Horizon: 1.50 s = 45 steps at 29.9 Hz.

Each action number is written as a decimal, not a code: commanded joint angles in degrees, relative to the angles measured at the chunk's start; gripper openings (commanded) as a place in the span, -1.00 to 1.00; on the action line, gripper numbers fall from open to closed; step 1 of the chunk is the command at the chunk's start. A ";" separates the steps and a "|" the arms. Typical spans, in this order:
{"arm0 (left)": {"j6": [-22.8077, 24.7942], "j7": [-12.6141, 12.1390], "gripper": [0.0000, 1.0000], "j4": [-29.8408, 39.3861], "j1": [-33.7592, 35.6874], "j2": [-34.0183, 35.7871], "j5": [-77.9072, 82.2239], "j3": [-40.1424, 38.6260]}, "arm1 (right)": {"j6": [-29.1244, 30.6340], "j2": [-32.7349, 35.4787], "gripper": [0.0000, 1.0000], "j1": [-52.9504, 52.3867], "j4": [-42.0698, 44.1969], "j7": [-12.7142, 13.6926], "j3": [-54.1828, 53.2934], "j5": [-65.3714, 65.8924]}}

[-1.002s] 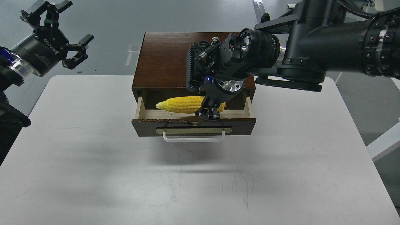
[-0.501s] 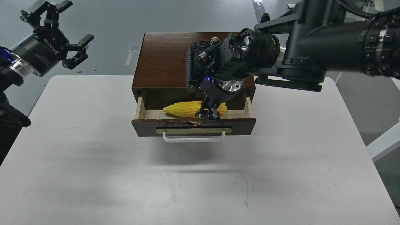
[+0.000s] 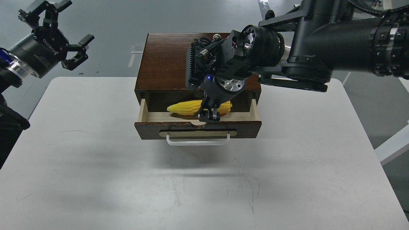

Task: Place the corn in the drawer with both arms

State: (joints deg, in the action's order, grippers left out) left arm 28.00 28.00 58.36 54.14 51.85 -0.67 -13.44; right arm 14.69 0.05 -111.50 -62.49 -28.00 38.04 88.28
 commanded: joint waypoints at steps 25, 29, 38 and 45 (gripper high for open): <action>0.00 0.00 0.95 -0.79 -0.97 -1.75 0.05 -0.01 | -1.16 35.98 1.00 36.33 4.30 0.00 -37.58 -62.60; 0.00 0.00 0.95 -1.40 -2.37 -3.33 -0.03 -0.36 | -2.47 35.46 1.00 52.13 8.17 0.00 -50.14 -69.27; 0.00 0.00 0.95 -3.51 -6.68 -7.11 0.14 -2.82 | -3.71 30.11 1.00 67.37 12.29 0.00 -63.08 -80.45; 0.00 0.00 0.95 -4.66 -7.91 -8.61 0.85 -2.91 | -3.79 25.09 1.00 70.37 13.89 0.00 -66.25 -83.70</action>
State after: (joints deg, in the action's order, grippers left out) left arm 28.00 28.00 53.92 46.60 43.49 -0.01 -16.34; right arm 10.99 26.98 -41.86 -48.92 -28.00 -27.14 5.29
